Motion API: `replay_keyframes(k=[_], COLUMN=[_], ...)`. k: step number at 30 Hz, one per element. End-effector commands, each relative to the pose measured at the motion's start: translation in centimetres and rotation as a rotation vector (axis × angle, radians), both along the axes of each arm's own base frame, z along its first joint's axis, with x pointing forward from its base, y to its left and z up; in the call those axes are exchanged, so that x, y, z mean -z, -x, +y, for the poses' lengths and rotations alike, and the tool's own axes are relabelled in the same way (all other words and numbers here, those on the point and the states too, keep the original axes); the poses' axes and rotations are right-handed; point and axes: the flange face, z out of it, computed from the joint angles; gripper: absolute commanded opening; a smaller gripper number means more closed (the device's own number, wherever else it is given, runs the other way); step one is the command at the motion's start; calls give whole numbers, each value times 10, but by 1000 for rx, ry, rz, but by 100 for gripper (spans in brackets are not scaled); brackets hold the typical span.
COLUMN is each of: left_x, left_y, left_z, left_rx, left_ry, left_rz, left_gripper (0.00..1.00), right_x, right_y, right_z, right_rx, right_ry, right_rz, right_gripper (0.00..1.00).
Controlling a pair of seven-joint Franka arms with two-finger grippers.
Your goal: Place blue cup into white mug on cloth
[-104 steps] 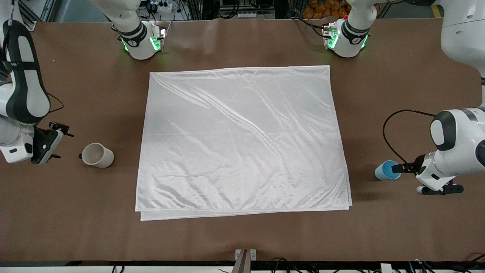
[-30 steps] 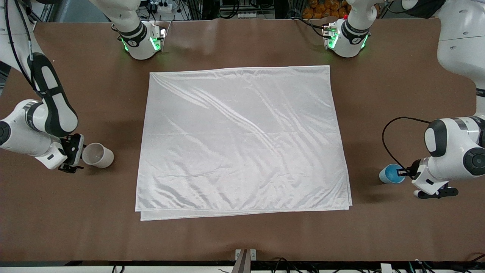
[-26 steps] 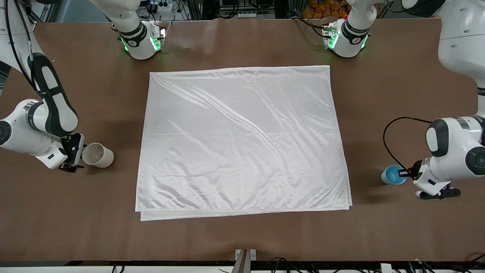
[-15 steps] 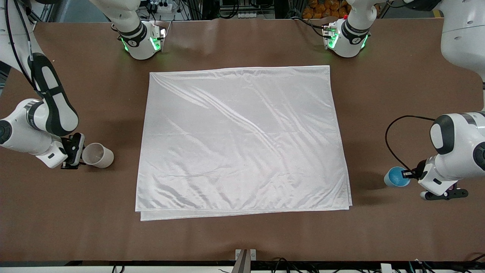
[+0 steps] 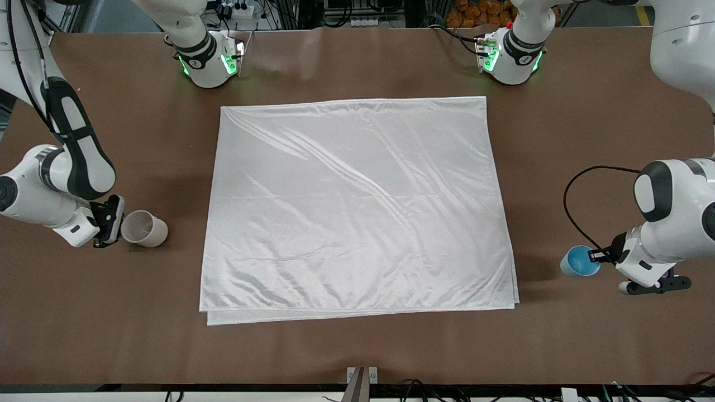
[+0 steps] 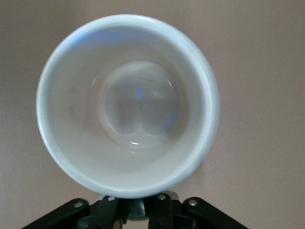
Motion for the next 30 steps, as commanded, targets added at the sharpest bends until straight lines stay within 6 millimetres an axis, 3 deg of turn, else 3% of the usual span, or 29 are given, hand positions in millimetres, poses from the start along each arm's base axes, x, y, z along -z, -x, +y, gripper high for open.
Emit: replay_keyframes(k=[1,6,30], left_x=[-16,-18,-20], left_y=[8,9,10], left_z=[-18,-31,-70], left_rx=[-43,-47,-138], left_ry=[15,21,42], left_rz=[14,18,20], left_gripper=[0,0,0], right_x=[-15,-25,-34], right_y=[8,6,6], right_z=[3,6,14], right_rx=[-22,-27,-26], right_ry=[5,9,-1], right_rz=[-13,-23,-2], right_gripper=[3,0,0])
